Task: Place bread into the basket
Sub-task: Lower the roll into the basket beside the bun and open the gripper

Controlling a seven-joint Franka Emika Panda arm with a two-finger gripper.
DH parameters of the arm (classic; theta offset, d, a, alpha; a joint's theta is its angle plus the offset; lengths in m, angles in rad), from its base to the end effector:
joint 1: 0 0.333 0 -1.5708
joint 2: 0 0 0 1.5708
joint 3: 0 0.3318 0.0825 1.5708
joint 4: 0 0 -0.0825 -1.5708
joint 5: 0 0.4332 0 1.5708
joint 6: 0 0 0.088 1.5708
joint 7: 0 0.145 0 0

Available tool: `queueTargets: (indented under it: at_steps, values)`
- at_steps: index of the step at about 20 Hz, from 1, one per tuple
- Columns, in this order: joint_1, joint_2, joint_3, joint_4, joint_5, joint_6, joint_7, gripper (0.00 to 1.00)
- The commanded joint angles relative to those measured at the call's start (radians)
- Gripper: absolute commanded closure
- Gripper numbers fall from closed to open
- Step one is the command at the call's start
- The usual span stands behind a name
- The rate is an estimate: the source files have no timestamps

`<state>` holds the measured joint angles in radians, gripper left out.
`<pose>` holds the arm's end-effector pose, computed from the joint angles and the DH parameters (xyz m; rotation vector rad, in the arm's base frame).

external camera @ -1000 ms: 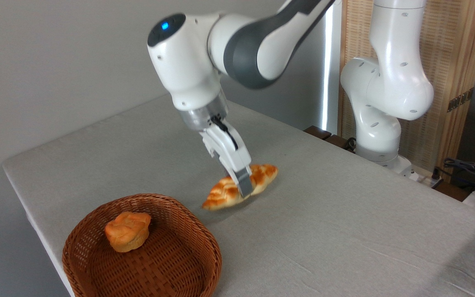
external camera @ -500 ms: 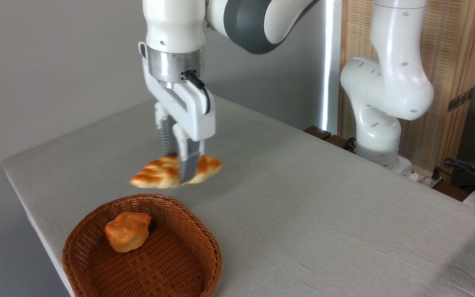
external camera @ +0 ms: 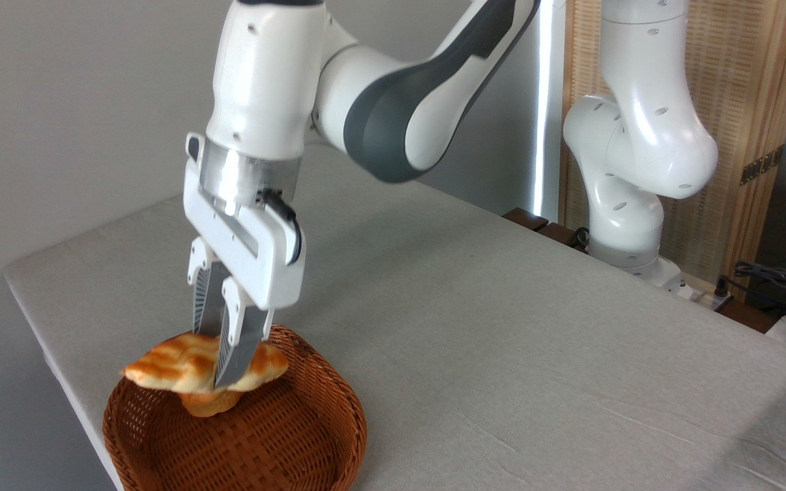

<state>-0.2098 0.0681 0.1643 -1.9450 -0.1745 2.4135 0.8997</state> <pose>0.6684 -0.0373 0.4493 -2.7629 1.2356 -0.6426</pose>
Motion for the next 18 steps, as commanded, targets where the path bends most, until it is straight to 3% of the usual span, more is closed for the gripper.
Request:
queueTargets:
  at_steps: [1,18]
  values:
    - [0.000,0.030,0.006,0.014,-0.019,0.022,0.013,0.00]
    - [0.001,0.056,0.003,0.014,-0.017,0.022,0.013,0.00]
